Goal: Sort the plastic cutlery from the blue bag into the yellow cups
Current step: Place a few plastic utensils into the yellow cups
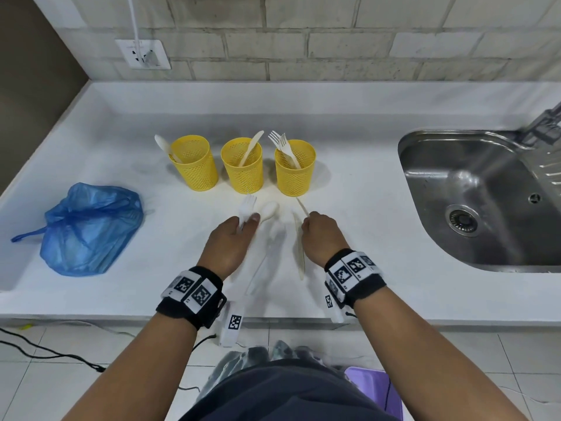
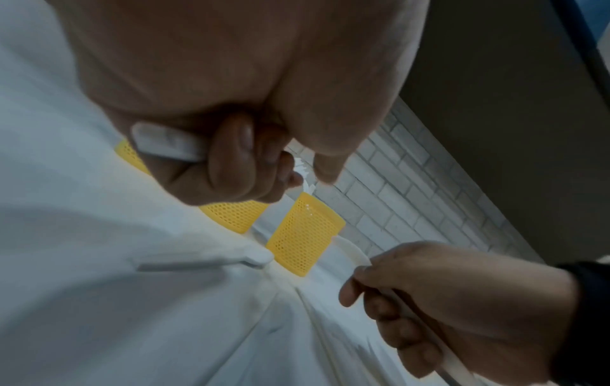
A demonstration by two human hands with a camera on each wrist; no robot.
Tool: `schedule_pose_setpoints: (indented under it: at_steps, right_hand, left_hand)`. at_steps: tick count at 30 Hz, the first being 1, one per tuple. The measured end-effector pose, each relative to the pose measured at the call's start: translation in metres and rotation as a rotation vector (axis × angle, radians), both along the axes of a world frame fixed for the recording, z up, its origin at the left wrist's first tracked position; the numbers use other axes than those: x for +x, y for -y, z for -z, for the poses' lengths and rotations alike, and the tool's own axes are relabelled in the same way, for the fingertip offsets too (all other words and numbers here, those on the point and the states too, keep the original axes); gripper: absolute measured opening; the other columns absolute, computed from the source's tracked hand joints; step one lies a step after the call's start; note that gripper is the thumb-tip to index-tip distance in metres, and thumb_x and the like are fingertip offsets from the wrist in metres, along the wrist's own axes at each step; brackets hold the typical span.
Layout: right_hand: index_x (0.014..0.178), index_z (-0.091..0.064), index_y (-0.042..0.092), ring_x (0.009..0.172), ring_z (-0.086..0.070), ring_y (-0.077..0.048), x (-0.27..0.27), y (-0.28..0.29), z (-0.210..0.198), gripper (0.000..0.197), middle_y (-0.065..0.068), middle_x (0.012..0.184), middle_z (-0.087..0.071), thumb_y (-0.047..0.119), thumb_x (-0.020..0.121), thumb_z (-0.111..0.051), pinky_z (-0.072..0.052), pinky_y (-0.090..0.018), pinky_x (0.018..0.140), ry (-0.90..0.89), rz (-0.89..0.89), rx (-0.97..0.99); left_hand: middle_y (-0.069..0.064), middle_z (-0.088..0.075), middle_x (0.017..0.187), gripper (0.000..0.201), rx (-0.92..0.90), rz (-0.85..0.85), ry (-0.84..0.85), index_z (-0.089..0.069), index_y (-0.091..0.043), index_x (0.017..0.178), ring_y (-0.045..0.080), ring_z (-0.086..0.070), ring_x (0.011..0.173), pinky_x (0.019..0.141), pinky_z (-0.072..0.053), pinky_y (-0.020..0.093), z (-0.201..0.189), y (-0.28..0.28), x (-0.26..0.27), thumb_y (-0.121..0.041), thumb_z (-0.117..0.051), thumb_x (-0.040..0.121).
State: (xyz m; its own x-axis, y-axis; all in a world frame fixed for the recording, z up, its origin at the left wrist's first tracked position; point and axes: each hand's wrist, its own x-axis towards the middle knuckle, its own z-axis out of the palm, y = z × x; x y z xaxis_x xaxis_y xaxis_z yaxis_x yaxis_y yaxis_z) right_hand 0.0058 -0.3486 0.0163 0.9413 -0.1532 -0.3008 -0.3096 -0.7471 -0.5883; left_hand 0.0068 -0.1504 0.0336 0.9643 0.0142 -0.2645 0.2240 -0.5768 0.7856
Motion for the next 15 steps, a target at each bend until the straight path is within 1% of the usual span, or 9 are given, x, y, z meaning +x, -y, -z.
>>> schedule_pose_setpoints:
  at_steps: [1, 3, 4, 6, 7, 9, 10, 13, 15]
  right_hand:
    - [0.122, -0.053, -0.003, 0.118, -0.058, -0.039, 0.002, -0.004, 0.003, 0.029, -0.022, 0.125, -0.061, 0.017, 0.107, -0.038, -0.045, -0.040, 0.093, -0.016, -0.022, -0.059]
    - [0.124, -0.050, 0.002, 0.118, -0.059, -0.038, 0.004, -0.011, 0.009, 0.037, -0.019, 0.127, -0.061, 0.033, 0.106, -0.041, -0.046, -0.041, 0.094, -0.058, -0.050, -0.157]
    - [0.126, -0.048, 0.003, 0.120, -0.059, -0.036, 0.005, -0.013, 0.013, 0.041, -0.018, 0.129, -0.060, 0.038, 0.105, -0.044, -0.046, -0.041, 0.096, -0.082, -0.070, -0.201]
    - [0.130, -0.044, 0.003, 0.123, -0.059, -0.033, 0.005, -0.015, 0.017, 0.046, -0.015, 0.132, -0.059, 0.041, 0.103, -0.048, -0.044, -0.039, 0.100, -0.108, -0.092, -0.281]
    - [0.131, -0.043, 0.004, 0.124, -0.059, -0.031, 0.006, -0.015, 0.019, 0.047, -0.014, 0.132, -0.060, 0.041, 0.103, -0.049, -0.043, -0.038, 0.100, -0.112, -0.089, -0.303]
    - [0.130, -0.044, 0.004, 0.123, -0.060, -0.029, 0.009, -0.014, 0.022, 0.045, -0.012, 0.131, -0.061, 0.040, 0.103, -0.051, -0.043, -0.037, 0.100, -0.120, -0.089, -0.330]
    - [0.130, -0.045, 0.005, 0.122, -0.060, -0.028, 0.010, -0.014, 0.021, 0.041, -0.011, 0.130, -0.062, 0.037, 0.104, -0.050, -0.043, -0.036, 0.098, -0.126, -0.092, -0.337]
    - [0.135, -0.049, 0.009, 0.120, -0.060, -0.031, 0.010, -0.014, 0.016, 0.032, -0.013, 0.128, -0.061, 0.022, 0.105, -0.045, -0.043, -0.037, 0.091, -0.147, -0.139, -0.335]
    - [0.129, -0.053, 0.006, 0.116, -0.061, -0.036, 0.010, -0.017, 0.014, 0.028, -0.018, 0.126, -0.061, 0.014, 0.103, -0.044, -0.044, -0.039, 0.083, -0.143, -0.120, -0.309]
  left_hand:
    - [0.001, -0.049, 0.072, 0.050, 0.055, 0.038, 0.007, -0.044, -0.010, 0.073, 0.021, -0.049, 0.070, 0.065, -0.038, 0.035, 0.002, 0.000, -0.002, -0.052, -0.057, 0.097]
    - [-0.001, -0.054, 0.078, 0.041, 0.161, 0.110, 0.002, -0.047, -0.011, 0.079, 0.018, -0.052, 0.073, 0.063, -0.038, 0.030, 0.009, 0.000, -0.003, -0.044, -0.068, 0.091]
    - [-0.002, -0.055, 0.080, 0.037, 0.205, 0.139, 0.000, -0.047, -0.013, 0.080, 0.017, -0.053, 0.074, 0.062, -0.038, 0.028, 0.013, 0.000, -0.003, -0.039, -0.071, 0.089]
    - [-0.002, -0.056, 0.078, 0.034, 0.255, 0.185, 0.006, -0.044, -0.018, 0.078, 0.015, -0.054, 0.071, 0.060, -0.039, 0.028, 0.018, 0.002, -0.006, -0.032, -0.074, 0.085]
    - [-0.002, -0.058, 0.078, 0.033, 0.261, 0.199, 0.005, -0.043, -0.019, 0.077, 0.016, -0.056, 0.071, 0.061, -0.042, 0.029, 0.020, 0.003, -0.008, -0.029, -0.074, 0.084]
    - [-0.002, -0.063, 0.081, 0.031, 0.263, 0.220, 0.007, -0.045, -0.021, 0.079, 0.018, -0.061, 0.076, 0.069, -0.050, 0.033, 0.022, 0.006, -0.011, -0.026, -0.076, 0.082]
    - [-0.002, -0.064, 0.083, 0.032, 0.277, 0.236, 0.011, -0.045, -0.021, 0.080, 0.019, -0.062, 0.079, 0.072, -0.052, 0.034, 0.023, 0.008, -0.012, -0.025, -0.076, 0.082]
    - [-0.002, -0.064, 0.093, 0.031, 0.340, 0.298, 0.029, -0.046, -0.019, 0.086, 0.019, -0.062, 0.086, 0.075, -0.049, 0.031, 0.027, 0.012, -0.012, -0.024, -0.077, 0.085]
    - [-0.001, -0.064, 0.099, 0.031, 0.384, 0.334, 0.049, -0.047, -0.017, 0.094, 0.020, -0.061, 0.090, 0.074, -0.045, 0.029, 0.030, 0.015, -0.012, -0.025, -0.076, 0.086]
